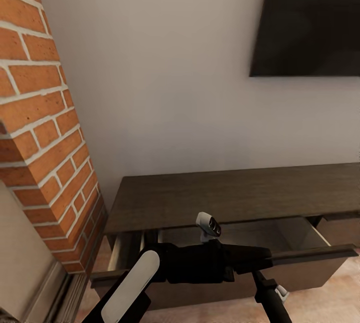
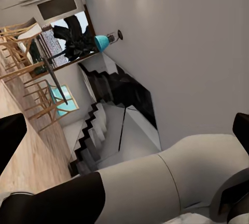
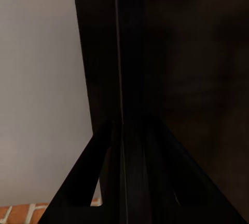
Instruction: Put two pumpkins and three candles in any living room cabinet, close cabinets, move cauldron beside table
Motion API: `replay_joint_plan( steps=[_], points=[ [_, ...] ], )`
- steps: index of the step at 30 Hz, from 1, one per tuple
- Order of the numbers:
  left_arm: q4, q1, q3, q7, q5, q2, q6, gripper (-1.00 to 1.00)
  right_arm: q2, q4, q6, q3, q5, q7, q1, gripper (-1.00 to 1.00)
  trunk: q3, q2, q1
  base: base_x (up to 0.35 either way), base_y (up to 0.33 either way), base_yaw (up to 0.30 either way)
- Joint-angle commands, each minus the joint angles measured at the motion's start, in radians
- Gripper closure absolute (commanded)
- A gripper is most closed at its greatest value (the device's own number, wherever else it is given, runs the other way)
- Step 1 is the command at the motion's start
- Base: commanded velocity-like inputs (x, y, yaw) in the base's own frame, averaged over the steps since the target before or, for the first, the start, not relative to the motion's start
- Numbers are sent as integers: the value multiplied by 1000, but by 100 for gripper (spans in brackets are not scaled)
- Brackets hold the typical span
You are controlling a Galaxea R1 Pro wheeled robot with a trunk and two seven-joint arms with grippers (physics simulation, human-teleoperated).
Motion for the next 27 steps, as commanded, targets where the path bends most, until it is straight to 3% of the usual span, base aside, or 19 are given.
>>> replay_joint_plan(
  steps=[1,27],
  points=[
    [1,-1,0,-4,-1,0,3,-100,2,-2,20,32,4,12,-1,100,-1,-1,-1,-107,-44,0],
    [1,-1,0,-4,-1,0,2,-100,2,-2,20,32,4,12,-1,100,-1,-1,-1,-100,-14,0]
  ],
)
